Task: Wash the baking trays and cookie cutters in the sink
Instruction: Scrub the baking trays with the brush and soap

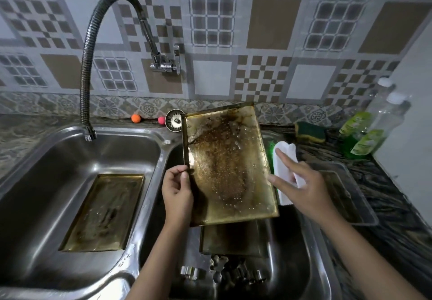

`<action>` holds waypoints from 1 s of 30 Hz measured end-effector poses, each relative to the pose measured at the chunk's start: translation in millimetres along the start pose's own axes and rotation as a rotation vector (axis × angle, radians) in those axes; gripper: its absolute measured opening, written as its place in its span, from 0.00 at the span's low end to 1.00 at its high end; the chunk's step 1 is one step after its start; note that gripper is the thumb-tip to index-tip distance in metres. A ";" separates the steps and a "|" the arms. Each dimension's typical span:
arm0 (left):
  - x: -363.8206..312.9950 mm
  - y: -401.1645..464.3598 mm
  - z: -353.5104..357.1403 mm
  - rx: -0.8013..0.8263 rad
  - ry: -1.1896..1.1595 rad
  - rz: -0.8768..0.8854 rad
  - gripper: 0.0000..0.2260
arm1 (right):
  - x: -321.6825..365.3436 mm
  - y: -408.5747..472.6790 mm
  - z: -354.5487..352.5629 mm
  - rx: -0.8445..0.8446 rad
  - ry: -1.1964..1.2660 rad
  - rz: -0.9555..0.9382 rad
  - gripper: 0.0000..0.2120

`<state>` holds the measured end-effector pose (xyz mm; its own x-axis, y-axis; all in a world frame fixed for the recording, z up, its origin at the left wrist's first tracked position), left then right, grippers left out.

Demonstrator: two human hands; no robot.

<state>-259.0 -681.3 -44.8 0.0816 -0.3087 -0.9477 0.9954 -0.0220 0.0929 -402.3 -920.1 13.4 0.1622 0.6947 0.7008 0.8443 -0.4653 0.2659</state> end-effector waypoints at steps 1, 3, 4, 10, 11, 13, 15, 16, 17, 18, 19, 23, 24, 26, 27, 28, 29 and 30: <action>1.3 0.2 3.1 0.012 -0.010 -0.011 0.12 | 0.5 -0.3 2.9 0.019 0.094 0.013 0.30; 6.1 -0.1 8.1 0.035 -0.026 -0.047 0.11 | 4.1 -1.1 7.9 0.063 0.300 0.041 0.29; 8.2 -1.0 10.2 0.043 -0.033 -0.071 0.11 | 6.6 -1.7 9.7 0.079 0.385 0.056 0.28; 20.7 -8.6 27.7 0.226 0.134 -0.242 0.06 | 1.1 -4.4 16.5 -0.021 0.533 0.255 0.22; 22.8 -11.1 29.7 0.258 0.217 -0.240 0.07 | -1.5 -6.0 19.2 -0.034 0.533 0.292 0.22; 17.6 -17.7 36.7 0.334 0.321 -0.178 0.11 | -3.1 -10.9 25.5 -0.050 0.512 0.327 0.22; 7.0 -28.2 52.6 0.449 0.301 -0.150 0.16 | -3.2 -16.1 32.7 -0.069 0.485 0.322 0.23; 2.3 -34.4 62.2 0.510 0.275 -0.171 0.18 | -4.3 -18.7 36.9 -0.067 0.466 0.319 0.23; -4.1 -41.2 71.9 0.568 0.239 -0.205 0.18 | -4.3 -21.5 40.8 -0.054 0.441 0.309 0.24; -8.7 -47.4 79.9 0.621 0.200 -0.254 0.18 | -2.4 -24.3 43.9 -0.036 0.416 0.293 0.25; -12.8 -53.0 86.5 0.670 0.160 -0.301 0.19 | 1.3 -27.5 46.7 -0.016 0.389 0.265 0.25; -19.6 -62.6 93.5 0.710 0.062 -0.352 0.21 | 23.9 -36.9 53.5 0.023 0.317 0.110 0.21; -20.6 -63.2 92.4 0.683 0.038 -0.345 0.19 | 26.3 -37.6 54.0 0.016 0.319 0.074 0.19; -22.4 -61.9 86.3 0.607 0.005 -0.296 0.14 | 28.2 -37.9 52.1 -0.030 0.295 0.021 0.15; -23.4 -60.0 81.4 0.571 0.018 -0.241 0.13 | 28.6 -37.5 50.1 -0.046 0.276 0.009 0.15; -23.4 -57.9 75.7 0.545 0.038 -0.179 0.13 | 30.2 -36.3 48.0 -0.048 0.270 -0.009 0.15; -23.8 -56.5 70.2 0.530 0.048 -0.124 0.13 | 31.9 -33.3 45.8 -0.042 0.250 -0.030 0.15; -24.0 -55.9 64.9 0.523 0.056 -0.081 0.14 | 32.2 -28.3 42.9 -0.037 0.230 -0.052 0.16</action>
<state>-319.8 -734.4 -7.5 0.0223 -0.2353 -0.9717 0.8422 -0.5193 0.1451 -399.0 -861.0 0.0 -0.0056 0.5771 0.8166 0.8284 -0.4547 0.3270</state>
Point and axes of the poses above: each hand's wrist, its own y-axis towards the middle knuckle, its own z-axis out of the palm, x = y × z, the point moved 6 cm from there along y, towards the middle knuckle, and after that the axes turned 14 degrees about -y, right-handed, at the moved point
